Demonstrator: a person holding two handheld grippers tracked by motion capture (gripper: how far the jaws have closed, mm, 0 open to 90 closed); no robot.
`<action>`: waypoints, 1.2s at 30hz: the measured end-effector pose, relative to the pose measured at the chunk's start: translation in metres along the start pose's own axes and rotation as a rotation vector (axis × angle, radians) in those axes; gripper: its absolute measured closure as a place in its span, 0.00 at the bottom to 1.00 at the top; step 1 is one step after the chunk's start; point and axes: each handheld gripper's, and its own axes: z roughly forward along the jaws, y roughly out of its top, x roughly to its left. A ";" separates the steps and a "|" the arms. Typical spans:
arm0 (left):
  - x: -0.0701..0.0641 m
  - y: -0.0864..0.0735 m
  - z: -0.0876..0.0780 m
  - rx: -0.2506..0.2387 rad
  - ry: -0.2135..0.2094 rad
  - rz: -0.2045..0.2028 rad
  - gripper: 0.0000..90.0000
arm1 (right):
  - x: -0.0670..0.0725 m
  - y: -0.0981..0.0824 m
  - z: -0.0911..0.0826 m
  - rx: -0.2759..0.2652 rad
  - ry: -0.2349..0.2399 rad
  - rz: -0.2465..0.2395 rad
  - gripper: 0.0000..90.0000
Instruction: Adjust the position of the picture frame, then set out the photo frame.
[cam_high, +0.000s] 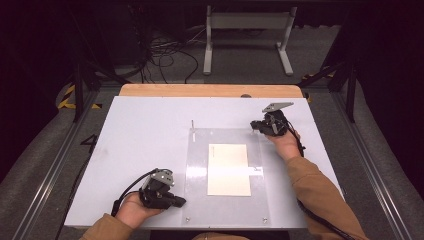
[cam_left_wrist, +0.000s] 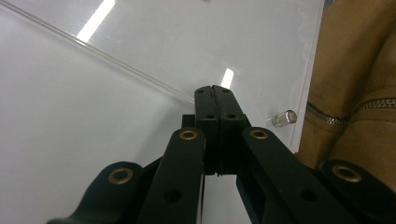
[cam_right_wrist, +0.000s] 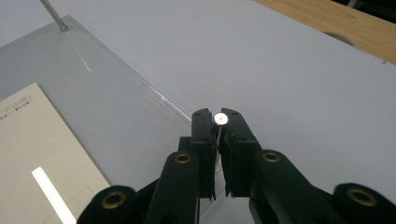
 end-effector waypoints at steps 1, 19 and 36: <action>0.000 0.001 -0.001 -0.006 0.005 0.001 0.98 | 0.000 0.000 -0.001 -0.014 -0.002 -0.008 0.89; 0.006 0.008 -0.026 -0.195 0.077 -0.038 0.77 | -0.006 -0.019 -0.015 -0.182 0.048 0.023 0.25; 0.004 0.008 -0.025 -0.200 0.075 -0.038 0.77 | -0.004 -0.015 0.003 -0.111 0.023 -0.012 0.94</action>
